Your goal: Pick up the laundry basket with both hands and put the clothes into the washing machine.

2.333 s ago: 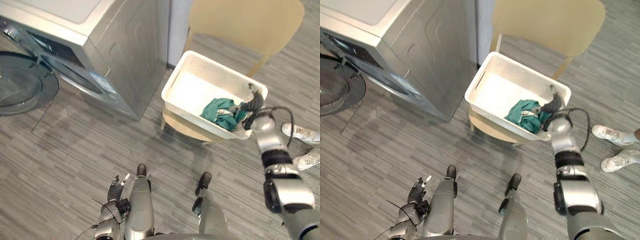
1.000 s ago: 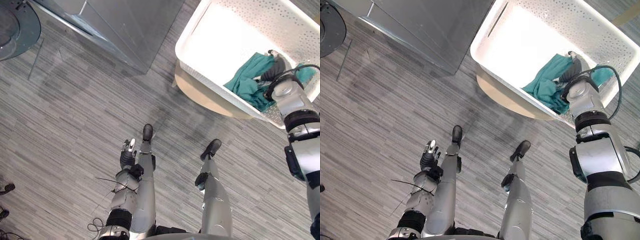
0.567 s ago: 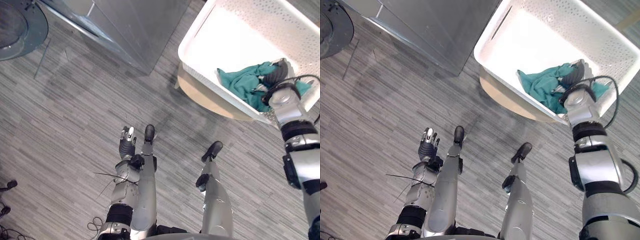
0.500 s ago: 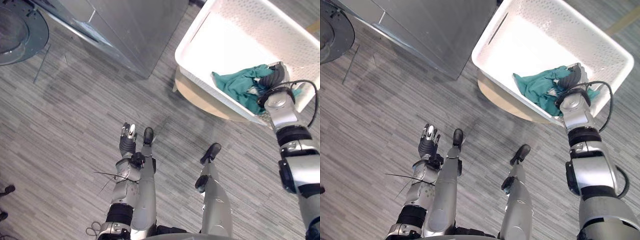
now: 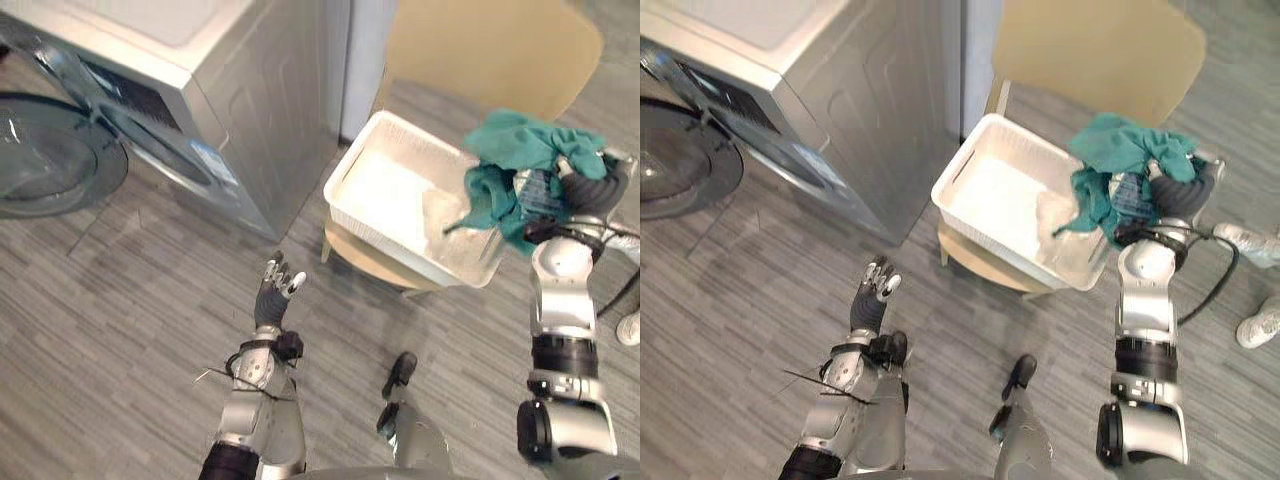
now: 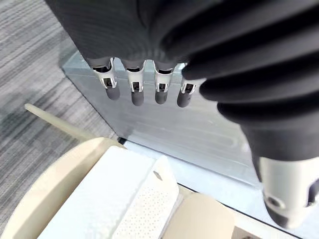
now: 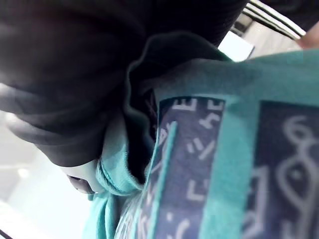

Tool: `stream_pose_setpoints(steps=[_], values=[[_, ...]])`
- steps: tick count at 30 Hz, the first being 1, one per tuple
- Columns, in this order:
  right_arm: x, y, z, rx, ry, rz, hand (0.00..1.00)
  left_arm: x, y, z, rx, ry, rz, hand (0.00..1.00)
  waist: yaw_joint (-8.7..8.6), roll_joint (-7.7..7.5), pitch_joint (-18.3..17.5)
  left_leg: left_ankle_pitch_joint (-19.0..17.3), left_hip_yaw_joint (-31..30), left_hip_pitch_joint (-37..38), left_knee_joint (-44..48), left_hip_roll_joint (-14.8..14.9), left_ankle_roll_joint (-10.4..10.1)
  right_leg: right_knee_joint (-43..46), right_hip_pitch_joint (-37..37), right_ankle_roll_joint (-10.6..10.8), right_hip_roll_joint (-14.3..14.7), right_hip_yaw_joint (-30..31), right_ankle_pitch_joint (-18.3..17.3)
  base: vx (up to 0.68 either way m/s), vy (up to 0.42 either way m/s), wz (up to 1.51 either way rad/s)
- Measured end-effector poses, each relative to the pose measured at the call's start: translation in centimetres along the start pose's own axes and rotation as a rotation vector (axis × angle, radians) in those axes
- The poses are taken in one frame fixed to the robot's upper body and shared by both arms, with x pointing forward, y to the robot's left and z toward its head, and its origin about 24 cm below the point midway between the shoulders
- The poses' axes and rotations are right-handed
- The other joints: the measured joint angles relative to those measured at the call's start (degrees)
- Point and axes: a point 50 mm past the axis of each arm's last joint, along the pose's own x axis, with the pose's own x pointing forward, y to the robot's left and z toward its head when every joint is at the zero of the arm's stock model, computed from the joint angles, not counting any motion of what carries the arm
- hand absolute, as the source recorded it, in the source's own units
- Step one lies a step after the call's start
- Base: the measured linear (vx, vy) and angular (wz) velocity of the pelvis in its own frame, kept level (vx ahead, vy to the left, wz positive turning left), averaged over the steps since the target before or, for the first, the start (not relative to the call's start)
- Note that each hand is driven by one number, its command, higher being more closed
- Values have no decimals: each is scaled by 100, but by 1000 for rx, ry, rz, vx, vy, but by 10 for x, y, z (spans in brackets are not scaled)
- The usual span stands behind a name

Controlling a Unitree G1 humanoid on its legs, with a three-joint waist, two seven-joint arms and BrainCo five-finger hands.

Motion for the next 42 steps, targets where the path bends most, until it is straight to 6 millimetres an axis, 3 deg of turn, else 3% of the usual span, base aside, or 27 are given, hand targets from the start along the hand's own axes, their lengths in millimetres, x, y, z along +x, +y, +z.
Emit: stream_pose_setpoints(steps=[3, 7, 9, 11, 13, 18, 21, 28, 38, 39, 42], values=[[-18, -6, 3, 12, -31, 3, 100, -7, 2, 2, 25, -6, -19, 0, -132, -13, -264, 11, 38, 285, -161, -3, -18, 18, 183, 10, -1, 14, -73, 121, 10, 0], [-35, -12, 20, 55, -134, 91, 100, -7, -6, 26, 80, -116, -93, 0, -210, -2, -627, 5, 250, 763, -375, -9, -23, 10, 432, 45, -5, 166, -140, 85, 15, -17], [-39, -8, 33, 89, -198, 155, 100, -6, -12, 39, 114, -174, -136, 0, -340, 8, -719, 5, 318, 998, -481, -11, -24, 0, 570, 74, -3, 231, -164, 66, 11, -15], [-45, -5, 39, 121, -231, 212, 100, -5, -19, 42, 157, -193, -187, 0, -365, 3, -850, 3, 355, 1138, -556, -21, -24, -5, 623, 92, -4, 300, -179, 24, 9, -14], [-55, 4, 49, 207, -267, 312, 100, -1, -32, 48, 227, -231, -271, 0, -467, 6, -970, -13, 412, 1253, -570, -24, -31, -17, 718, 101, -4, 328, -186, 7, 9, -9], [-84, 29, 67, 415, -294, 570, 100, 7, -75, 65, 378, -361, -487, 0, -509, -15, -1178, -33, 578, 1496, -663, -59, -12, -73, 806, 109, -9, 522, -193, -27, 13, -14], [-97, 42, 73, 498, -277, 679, 100, 14, -91, 65, 422, -379, -556, 0, -554, 19, -1295, -30, 636, 1523, -663, -83, -16, -139, 806, 124, -11, 621, -161, -24, 14, -12], [-126, 66, 84, 600, -250, 843, 100, 34, -102, 69, 501, -373, -597, 0, -662, 37, -1328, -29, 764, 1527, -663, -119, -18, -394, 803, 77, -8, 767, 72, -18, 10, -11], [-135, 74, 83, 680, -176, 892, 100, 47, -103, 80, 503, -390, -530, 0, -805, 86, -1358, -28, 778, 1517, -677, -139, -18, -509, 818, 75, -7, 780, 131, -4, 3, -2], [-136, 75, 82, 690, -160, 898, 100, 48, -102, 82, 484, -389, -524, 100, -803, 107, -1370, -27, 776, 1518, -682, -140, -18, -509, 818, 75, -8, 779, 131, 0, 0, 0], [-141, 81, 79, 715, -119, 921, 100, 52, -96, 87, 412, -377, -496, 100, -806, 172, -1411, -27, 775, 1533, -691, -141, -18, -512, 833, 75, -7, 779, 131, 0, 0, 0]])
